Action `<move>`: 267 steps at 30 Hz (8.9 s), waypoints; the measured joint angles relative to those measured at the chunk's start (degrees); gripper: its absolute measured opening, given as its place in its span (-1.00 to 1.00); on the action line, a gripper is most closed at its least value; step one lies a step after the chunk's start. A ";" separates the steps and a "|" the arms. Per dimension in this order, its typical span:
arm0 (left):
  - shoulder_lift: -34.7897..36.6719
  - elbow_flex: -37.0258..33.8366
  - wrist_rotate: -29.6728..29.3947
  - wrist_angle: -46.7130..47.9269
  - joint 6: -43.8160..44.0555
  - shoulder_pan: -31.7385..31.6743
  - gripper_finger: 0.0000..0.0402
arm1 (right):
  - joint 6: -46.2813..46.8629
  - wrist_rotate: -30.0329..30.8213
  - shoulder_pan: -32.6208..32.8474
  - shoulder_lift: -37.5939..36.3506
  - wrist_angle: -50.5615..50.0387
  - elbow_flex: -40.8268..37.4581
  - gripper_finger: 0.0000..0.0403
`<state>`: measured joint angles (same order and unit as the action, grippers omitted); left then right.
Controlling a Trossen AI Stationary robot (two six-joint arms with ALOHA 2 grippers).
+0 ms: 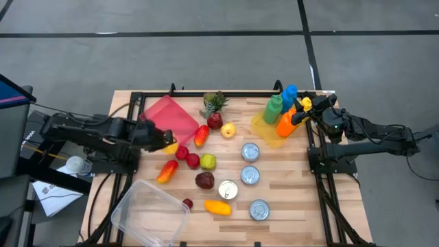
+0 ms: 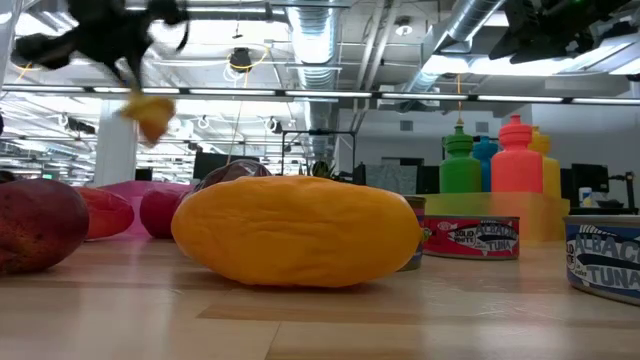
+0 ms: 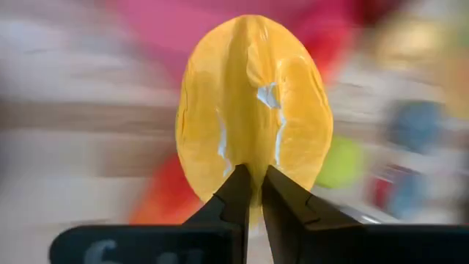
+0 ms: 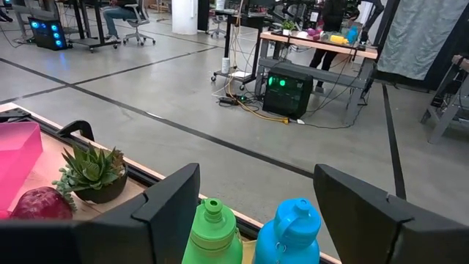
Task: Pick & Place Food Item
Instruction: Put the yellow star fruit into the transparent bin, then put the bottom red mango into the transparent bin
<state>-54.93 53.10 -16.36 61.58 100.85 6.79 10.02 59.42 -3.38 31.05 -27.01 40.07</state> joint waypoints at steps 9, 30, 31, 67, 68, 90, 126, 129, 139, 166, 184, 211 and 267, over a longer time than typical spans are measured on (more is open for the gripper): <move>0.53 9.25 7.47 -22.09 -19.51 1.61 -0.92 | 0.00 0.00 -0.02 0.00 -0.01 0.00 0.29; -11.39 15.28 19.08 -9.85 6.13 38.81 -0.94 | 0.09 -0.02 -0.02 0.00 -1.52 0.00 0.29; -12.26 15.25 19.06 -9.50 6.15 39.45 -0.93 | 0.09 -0.02 -0.02 0.00 -1.52 0.00 0.29; -34.83 11.29 22.60 -4.57 6.12 44.26 -0.88 | 0.70 -0.02 -0.02 0.00 -1.76 0.00 0.29; -34.83 11.10 22.59 -4.60 6.16 44.26 -0.88 | 0.70 -0.02 -0.02 0.00 -1.76 0.00 0.29; -30.05 9.64 23.33 -8.67 7.71 43.94 0.08 | 0.52 -0.02 -0.02 0.00 -1.74 0.00 0.29; -27.45 9.66 22.04 5.38 -44.28 5.33 0.31 | 0.55 -1.01 -0.02 0.01 -3.07 0.00 0.29; -29.42 9.66 20.43 5.21 -44.99 5.46 0.31 | 0.55 -1.01 -0.02 0.01 -3.07 0.00 0.29; -30.17 3.41 18.50 2.00 -45.36 4.96 0.46 | 0.55 -1.03 -0.04 0.00 -3.42 0.02 0.29; -29.82 -11.25 19.82 -16.45 -32.93 4.11 0.57 | 0.57 -1.05 -0.02 0.02 -4.04 0.02 0.29; -29.82 -11.48 21.22 -20.83 -30.73 4.11 0.18 | 0.56 -1.05 -0.04 0.01 -4.04 0.02 0.29; -28.57 -6.49 19.18 -23.55 -29.83 4.11 0.16 | 0.57 -1.06 -0.03 0.02 -4.06 0.02 0.29; -7.24 -6.49 11.77 -67.07 -28.58 -0.87 0.16 | -6.47 -38.01 -0.02 0.00 15.04 0.02 -0.90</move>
<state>-62.17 46.61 -4.59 -5.49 72.27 5.91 3.55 21.41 -3.40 31.05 -11.97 40.10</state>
